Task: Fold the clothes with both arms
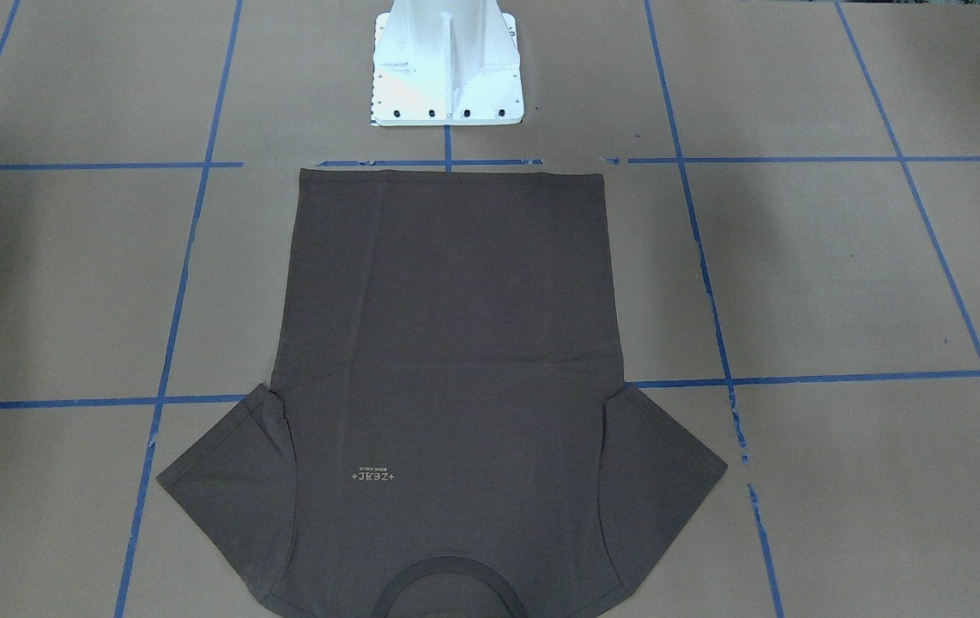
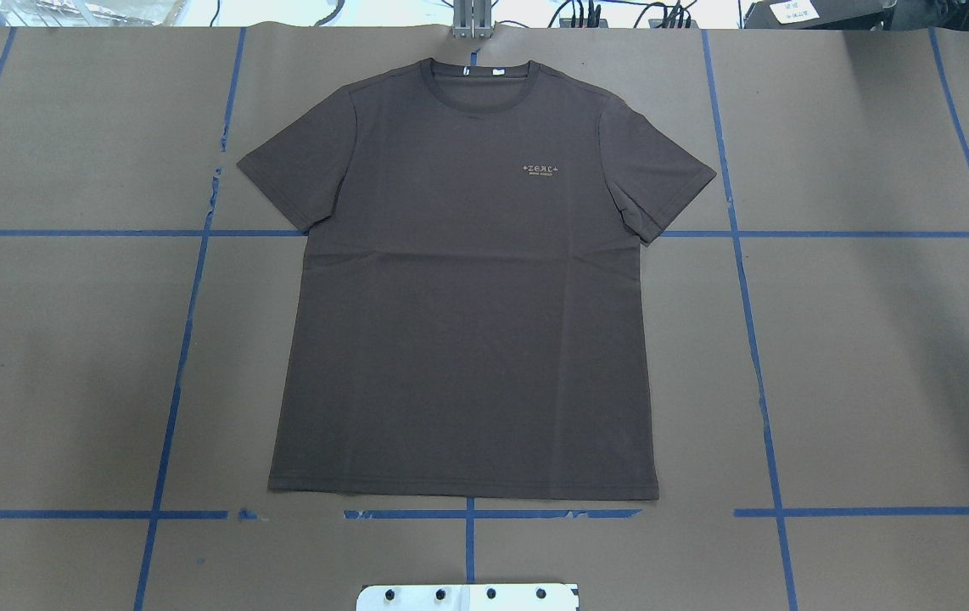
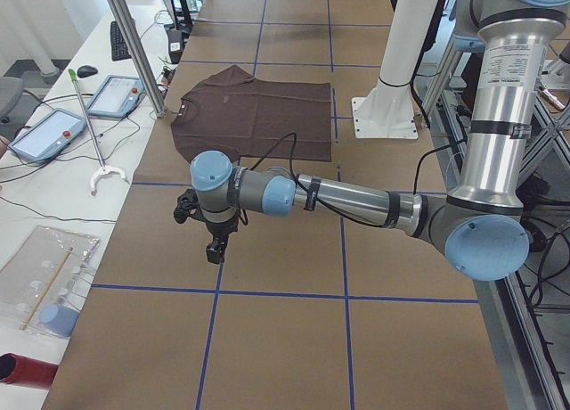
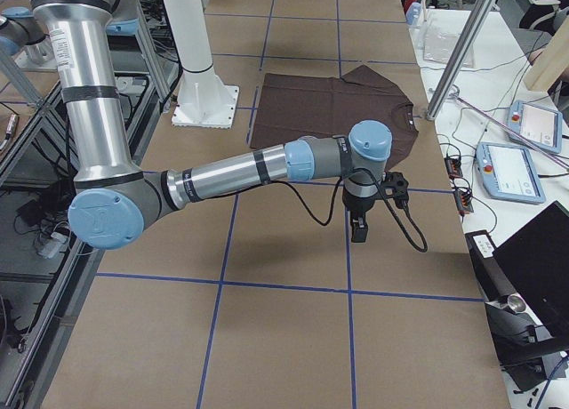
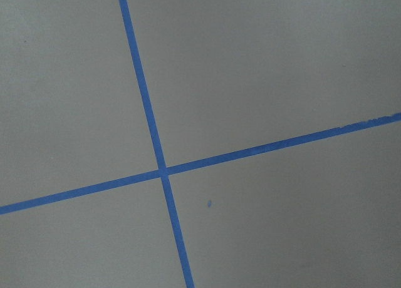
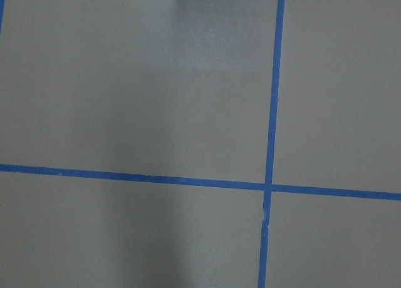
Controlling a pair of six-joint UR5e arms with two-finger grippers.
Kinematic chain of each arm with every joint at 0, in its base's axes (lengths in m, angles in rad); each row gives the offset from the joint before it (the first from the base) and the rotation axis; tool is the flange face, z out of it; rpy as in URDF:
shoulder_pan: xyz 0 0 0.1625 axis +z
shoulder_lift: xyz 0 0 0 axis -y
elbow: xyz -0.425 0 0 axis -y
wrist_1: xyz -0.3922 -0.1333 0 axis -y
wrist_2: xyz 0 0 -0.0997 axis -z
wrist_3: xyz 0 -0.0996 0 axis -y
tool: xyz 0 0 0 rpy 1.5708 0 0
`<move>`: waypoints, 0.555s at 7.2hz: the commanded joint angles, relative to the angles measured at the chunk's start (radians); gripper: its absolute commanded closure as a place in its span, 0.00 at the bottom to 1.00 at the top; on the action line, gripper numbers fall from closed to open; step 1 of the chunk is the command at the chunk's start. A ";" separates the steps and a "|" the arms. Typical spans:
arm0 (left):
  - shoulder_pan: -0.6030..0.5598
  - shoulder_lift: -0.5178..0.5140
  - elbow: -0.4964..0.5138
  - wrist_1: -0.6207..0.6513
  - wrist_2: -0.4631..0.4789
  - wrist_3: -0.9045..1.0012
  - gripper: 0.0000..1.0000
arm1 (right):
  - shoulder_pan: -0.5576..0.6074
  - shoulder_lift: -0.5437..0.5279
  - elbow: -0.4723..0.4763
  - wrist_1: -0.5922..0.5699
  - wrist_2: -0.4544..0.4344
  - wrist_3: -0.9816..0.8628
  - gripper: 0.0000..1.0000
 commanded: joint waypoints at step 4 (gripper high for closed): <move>0.000 0.020 -0.055 -0.003 -0.005 -0.005 0.00 | -0.002 -0.070 0.065 0.013 0.004 0.013 0.00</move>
